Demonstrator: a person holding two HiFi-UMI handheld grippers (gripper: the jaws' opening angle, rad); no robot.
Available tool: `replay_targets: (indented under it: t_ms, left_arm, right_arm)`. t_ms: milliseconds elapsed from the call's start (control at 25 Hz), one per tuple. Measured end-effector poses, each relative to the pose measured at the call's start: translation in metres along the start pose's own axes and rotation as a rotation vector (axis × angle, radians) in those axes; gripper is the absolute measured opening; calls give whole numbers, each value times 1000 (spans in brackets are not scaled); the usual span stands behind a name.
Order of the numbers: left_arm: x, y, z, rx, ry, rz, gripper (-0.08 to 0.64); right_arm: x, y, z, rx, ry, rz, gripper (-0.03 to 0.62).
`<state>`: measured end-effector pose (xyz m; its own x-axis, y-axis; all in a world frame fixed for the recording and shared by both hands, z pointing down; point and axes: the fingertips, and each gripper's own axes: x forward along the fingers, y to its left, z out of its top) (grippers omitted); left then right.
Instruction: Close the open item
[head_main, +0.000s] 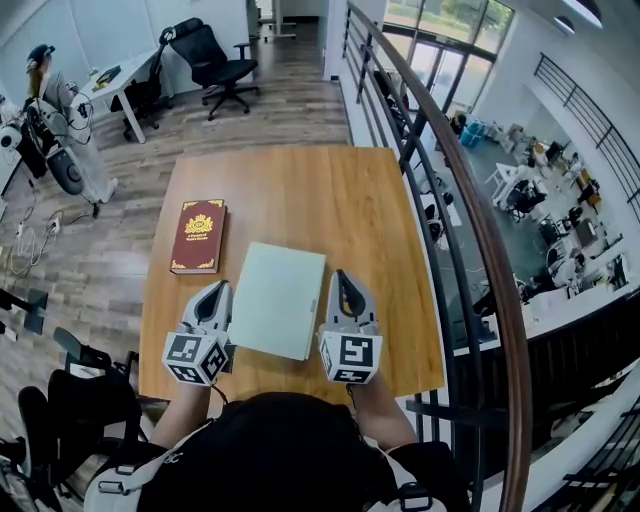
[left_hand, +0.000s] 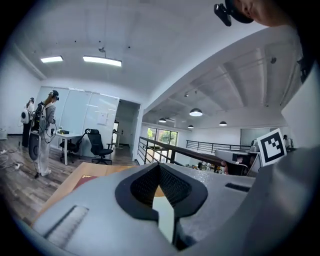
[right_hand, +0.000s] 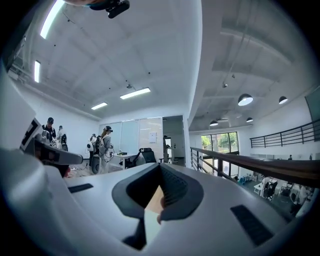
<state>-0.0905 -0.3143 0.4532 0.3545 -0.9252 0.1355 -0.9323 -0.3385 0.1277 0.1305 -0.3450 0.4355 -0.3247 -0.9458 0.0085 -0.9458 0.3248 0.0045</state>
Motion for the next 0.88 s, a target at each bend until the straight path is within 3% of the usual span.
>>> replay_targets:
  t_ms: [240, 600, 880]
  left_arm:
    - [1, 1, 2, 2, -7, -7, 2]
    - [-1, -2, 2, 4, -1, -11, 2]
    - [-7, -8, 1, 63, 1, -4, 2]
  right_arm:
    - [-3, -3, -2, 17, 22, -12, 5]
    - [-10, -9, 6, 11, -33, -28, 5]
    - [-17, -7, 2, 15, -21, -22, 5]
